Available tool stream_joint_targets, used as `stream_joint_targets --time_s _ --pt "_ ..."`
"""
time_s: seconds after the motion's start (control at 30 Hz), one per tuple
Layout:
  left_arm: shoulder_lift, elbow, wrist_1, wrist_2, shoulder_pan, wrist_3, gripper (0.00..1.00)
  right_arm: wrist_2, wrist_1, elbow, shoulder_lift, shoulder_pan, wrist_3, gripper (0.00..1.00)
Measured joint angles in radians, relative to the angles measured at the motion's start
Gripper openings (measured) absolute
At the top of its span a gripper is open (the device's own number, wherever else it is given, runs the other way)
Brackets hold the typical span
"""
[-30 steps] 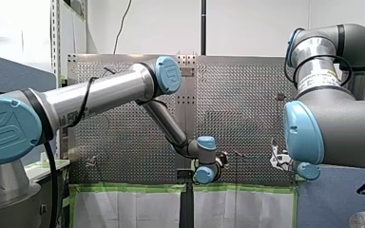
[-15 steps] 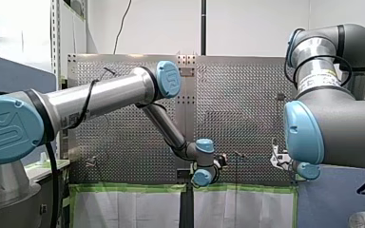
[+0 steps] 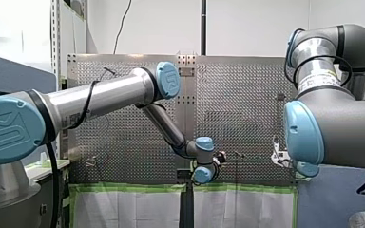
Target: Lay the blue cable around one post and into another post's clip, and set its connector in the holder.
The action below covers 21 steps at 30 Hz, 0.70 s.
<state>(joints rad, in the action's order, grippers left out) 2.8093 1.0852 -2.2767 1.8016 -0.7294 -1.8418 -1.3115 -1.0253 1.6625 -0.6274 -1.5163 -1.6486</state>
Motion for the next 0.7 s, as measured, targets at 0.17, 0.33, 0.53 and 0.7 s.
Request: stream_joint_targets --time_s 0.17,0.33,0.53,0.7 --pt "0.000 -0.010 0.003 0.000 0.015 -0.004 0.10 -0.001 -0.015 -0.012 0.002 0.001 -0.012 0.00" --pt "0.000 -0.018 0.006 -0.001 0.026 0.006 0.10 -0.001 -0.031 -0.027 0.004 0.002 -0.030 0.00" --pt "0.000 -0.026 0.001 -0.001 0.028 0.020 0.10 0.000 -0.046 -0.049 0.011 0.004 -0.040 0.00" --pt "0.000 -0.029 -0.005 -0.008 0.027 0.036 0.07 -0.006 -0.017 -0.090 0.050 0.008 -0.029 0.00"
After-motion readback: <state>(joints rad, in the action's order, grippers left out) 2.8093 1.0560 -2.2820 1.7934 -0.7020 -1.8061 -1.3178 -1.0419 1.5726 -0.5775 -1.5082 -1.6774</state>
